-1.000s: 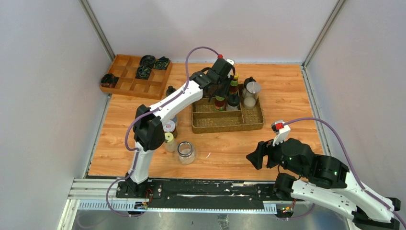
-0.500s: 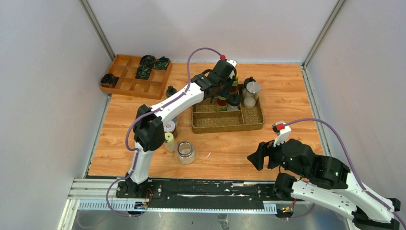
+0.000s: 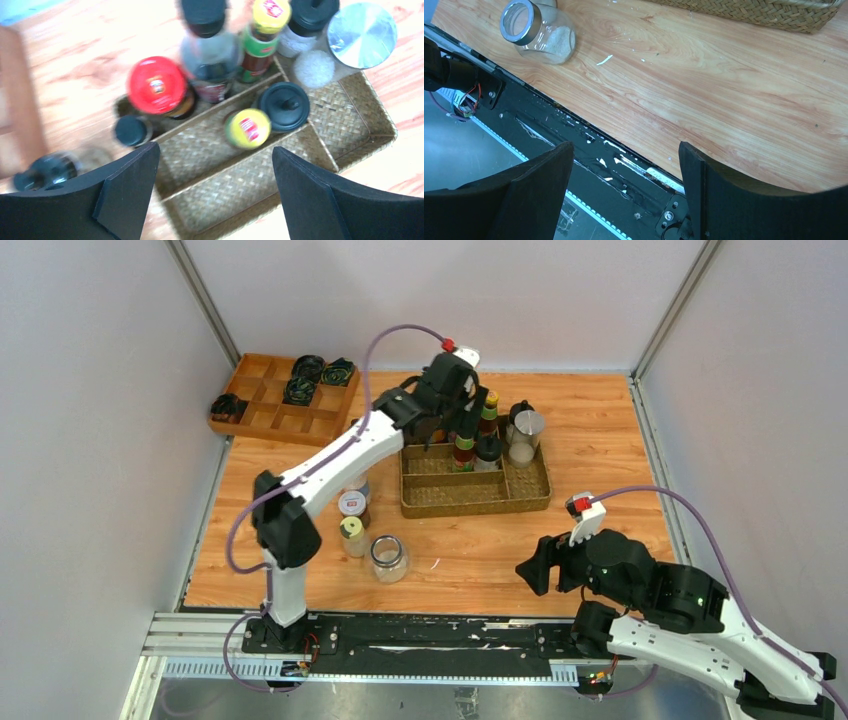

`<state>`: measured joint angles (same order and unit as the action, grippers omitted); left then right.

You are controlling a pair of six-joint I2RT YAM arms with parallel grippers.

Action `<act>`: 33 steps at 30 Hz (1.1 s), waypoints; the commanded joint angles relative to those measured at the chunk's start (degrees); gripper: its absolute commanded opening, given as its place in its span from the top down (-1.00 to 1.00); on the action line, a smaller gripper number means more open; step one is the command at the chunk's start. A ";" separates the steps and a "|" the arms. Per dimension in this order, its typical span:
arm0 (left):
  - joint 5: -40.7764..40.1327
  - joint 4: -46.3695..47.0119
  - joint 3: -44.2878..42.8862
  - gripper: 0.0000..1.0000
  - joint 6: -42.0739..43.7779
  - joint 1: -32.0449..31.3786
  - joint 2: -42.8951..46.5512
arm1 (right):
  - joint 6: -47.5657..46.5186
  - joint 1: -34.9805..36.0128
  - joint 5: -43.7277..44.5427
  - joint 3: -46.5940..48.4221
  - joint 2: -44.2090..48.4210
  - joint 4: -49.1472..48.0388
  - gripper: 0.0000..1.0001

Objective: Organize the condiment bottles
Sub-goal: Place the bottle in the storage box, then pick up the bottle from the center of the board.

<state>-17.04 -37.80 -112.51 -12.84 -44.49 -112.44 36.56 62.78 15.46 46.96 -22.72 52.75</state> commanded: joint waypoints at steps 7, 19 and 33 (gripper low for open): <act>-2.05 -4.18 15.05 -0.73 -5.62 22.03 17.23 | 0.98 0.85 -0.74 -2.65 -0.12 -1.11 -0.64; 4.29 -0.57 24.63 -0.99 -8.45 27.79 8.79 | 0.57 0.85 -2.32 -2.82 -2.14 -3.09 -0.64; 5.06 3.30 21.20 -0.82 -8.01 27.98 0.57 | 0.97 0.85 -1.84 -3.46 -1.01 -1.80 -0.64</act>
<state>-11.57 -36.77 -88.40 -21.28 -16.93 -110.74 36.73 62.78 13.47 44.29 -24.45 50.15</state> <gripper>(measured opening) 0.916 0.822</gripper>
